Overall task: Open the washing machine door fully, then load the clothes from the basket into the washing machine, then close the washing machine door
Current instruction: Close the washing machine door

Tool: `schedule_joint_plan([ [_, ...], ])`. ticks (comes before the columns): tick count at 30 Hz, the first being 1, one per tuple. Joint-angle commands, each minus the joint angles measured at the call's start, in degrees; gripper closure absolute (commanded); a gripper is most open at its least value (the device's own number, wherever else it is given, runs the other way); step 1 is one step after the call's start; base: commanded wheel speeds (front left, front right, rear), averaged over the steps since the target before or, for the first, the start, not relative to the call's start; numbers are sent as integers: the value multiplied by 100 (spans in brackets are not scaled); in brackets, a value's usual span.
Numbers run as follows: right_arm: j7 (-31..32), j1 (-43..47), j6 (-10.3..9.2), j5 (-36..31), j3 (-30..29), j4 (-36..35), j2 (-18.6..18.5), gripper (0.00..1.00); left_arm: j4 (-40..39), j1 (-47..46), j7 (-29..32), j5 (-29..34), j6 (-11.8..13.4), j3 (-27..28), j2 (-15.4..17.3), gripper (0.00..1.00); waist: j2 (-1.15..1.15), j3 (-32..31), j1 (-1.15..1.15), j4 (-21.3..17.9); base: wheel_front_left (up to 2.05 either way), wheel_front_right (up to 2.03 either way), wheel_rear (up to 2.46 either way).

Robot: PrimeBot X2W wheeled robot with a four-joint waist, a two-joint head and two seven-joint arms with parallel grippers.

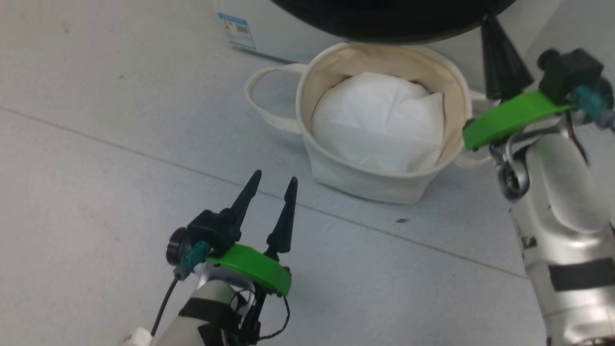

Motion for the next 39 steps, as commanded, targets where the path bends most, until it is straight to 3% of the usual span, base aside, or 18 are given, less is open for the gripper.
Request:
schedule_joint_plan([
  [1,-28,57,22,34,120,-259,122,100,-138,-7,-35,48,-22,202,88,0,0,-347,0,-290,0,0,0],
  [8,-28,1626,22,730,285,-1347,197,100,81,301,-35,221,-176,396,88,0,0,-1092,0,-737,0,0,0],
  [14,-28,2869,22,918,-84,-2246,294,100,137,557,-35,292,-267,522,88,0,0,-1514,0,-1101,0,0,0],
  [25,-28,3931,22,885,-551,-2998,420,100,118,817,-35,125,-312,615,88,0,0,-1817,0,-1567,0,0,0],
  [26,-28,3975,22,861,-618,-3064,425,16,86,811,-35,136,-295,615,88,0,0,-1821,0,-1576,0,0,0],
  [27,-28,4038,22,797,-657,-3099,429,0,53,804,-35,175,-272,613,88,0,0,-1825,0,-1574,0,0,0],
  [33,-28,4336,22,513,-646,-3163,440,0,-271,891,-35,178,-68,788,88,0,0,-1859,0,-1578,0,0,0],
  [39,-28,4405,22,505,-568,-2891,444,0,-562,1009,-35,383,-203,806,88,0,0,-1880,0,-1553,0,0,0],
])
